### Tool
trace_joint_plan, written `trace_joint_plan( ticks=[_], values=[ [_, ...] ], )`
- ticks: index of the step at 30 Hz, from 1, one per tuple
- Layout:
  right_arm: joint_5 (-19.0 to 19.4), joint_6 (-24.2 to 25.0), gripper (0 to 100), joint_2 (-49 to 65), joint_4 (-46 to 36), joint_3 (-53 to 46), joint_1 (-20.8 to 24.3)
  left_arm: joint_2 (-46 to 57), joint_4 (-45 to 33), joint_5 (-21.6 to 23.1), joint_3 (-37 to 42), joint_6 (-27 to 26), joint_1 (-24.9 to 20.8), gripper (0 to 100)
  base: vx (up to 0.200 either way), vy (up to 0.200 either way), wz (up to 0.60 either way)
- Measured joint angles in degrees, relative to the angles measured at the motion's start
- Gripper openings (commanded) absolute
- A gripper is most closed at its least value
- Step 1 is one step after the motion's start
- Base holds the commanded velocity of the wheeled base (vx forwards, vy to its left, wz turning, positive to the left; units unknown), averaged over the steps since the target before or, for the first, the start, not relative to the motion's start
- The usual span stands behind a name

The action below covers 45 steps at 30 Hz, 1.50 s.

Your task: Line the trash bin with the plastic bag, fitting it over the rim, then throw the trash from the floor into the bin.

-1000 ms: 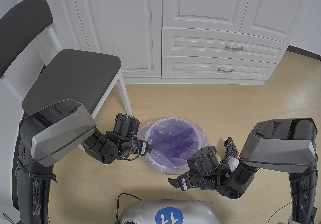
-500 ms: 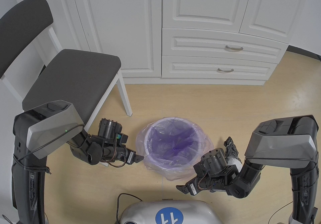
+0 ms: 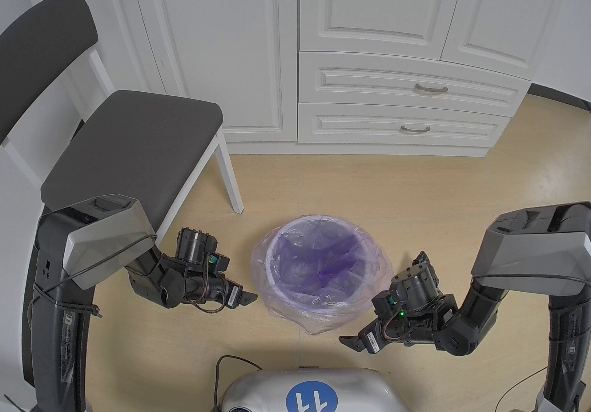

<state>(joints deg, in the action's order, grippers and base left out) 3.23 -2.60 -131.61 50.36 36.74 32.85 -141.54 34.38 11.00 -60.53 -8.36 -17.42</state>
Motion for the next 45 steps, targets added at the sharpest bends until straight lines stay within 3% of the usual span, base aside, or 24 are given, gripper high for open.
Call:
trace_joint_plan(
  ticks=[12,18,23,28,38,45],
  values=[
    [-0.48,1.18,100,5.78,-0.02,0.85,-1.85,7.25,1.12,1.34,6.97,-3.71,1.44,100,0.000,0.000,0.00],
    [-7.46,6.12,100,1.76,-0.39,7.83,-1.96,11.30,2.86,2.00,8.68,-1.35,0.20,100,0.000,0.000,0.00],
    [-10.37,7.81,100,-0.72,-0.93,11.61,-2.07,10.67,7.17,1.91,7.94,6.27,-2.28,100,0.000,0.000,0.00],
    [-13.65,8.36,100,-3.17,-2.95,14.21,-2.01,7.86,8.46,1.43,6.56,7.39,-4.27,100,0.000,0.000,0.00],
    [-13.70,6.97,100,-3.29,-2.77,10.03,0.83,4.25,8.37,1.23,6.07,6.91,-4.92,100,0.000,0.000,0.00],
    [-12.29,4.25,100,-2.90,-2.52,7.22,1.79,3.60,8.62,1.49,7.50,2.82,-4.53,100,0.000,0.000,0.00]
  ],
)
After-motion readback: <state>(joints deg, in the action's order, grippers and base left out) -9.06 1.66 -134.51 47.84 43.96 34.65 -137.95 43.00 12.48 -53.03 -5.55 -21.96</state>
